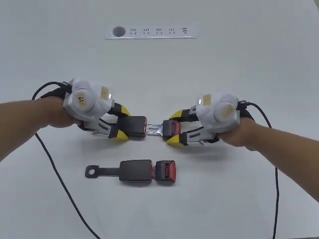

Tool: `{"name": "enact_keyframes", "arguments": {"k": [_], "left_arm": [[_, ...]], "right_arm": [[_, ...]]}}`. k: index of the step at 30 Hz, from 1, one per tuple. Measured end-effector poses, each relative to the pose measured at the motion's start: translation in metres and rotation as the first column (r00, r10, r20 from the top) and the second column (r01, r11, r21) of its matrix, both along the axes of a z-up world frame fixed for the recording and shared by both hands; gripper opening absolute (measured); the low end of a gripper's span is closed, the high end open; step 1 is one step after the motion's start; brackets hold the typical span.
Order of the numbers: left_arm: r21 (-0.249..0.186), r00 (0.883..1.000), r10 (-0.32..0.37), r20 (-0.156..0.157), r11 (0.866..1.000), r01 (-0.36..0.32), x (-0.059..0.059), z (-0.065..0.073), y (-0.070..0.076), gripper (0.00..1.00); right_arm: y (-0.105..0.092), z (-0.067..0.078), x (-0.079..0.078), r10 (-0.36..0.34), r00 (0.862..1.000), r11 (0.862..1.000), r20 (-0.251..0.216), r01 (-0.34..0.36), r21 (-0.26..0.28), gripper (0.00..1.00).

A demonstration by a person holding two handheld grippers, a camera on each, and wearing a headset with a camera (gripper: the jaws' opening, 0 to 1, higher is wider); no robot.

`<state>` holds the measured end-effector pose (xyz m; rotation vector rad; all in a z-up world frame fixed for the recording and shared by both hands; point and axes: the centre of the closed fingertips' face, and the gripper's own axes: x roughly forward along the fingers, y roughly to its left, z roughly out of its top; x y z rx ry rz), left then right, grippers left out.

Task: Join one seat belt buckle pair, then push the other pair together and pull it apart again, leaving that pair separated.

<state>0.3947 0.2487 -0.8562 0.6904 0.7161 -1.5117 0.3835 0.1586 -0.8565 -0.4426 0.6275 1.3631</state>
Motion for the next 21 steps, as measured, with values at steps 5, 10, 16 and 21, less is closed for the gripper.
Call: {"name": "enact_keyframes", "arguments": {"k": [5, 10, 16, 21], "left_arm": [[0.003, 1.000, -0.001, 0.000, 1.000, 0.001, 0.000, 0.000, 0.000, 0.33], [0.002, 1.000, 0.000, -0.001, 1.000, 0.000, 0.000, 0.000, 0.001, 0.33], [0.003, 1.000, 0.000, -0.001, 1.000, 0.000, 0.000, 0.000, 0.001, 0.33], [0.003, 1.000, 0.001, -0.002, 1.000, -0.001, 0.000, 0.000, 0.001, 0.34]], "right_arm": [[-0.013, -0.001, -0.003, -0.003, 1.000, 1.000, -0.003, 0.002, -0.011, 0.35], [-0.024, 0.001, -0.005, -0.014, 1.000, 1.000, -0.002, 0.014, -0.012, 0.35], [-0.041, 0.001, -0.008, -0.025, 1.000, 1.000, -0.010, 0.025, -0.016, 0.36], [-0.049, 0.003, -0.008, -0.035, 0.999, 0.999, -0.016, 0.035, -0.015, 0.36]]}}
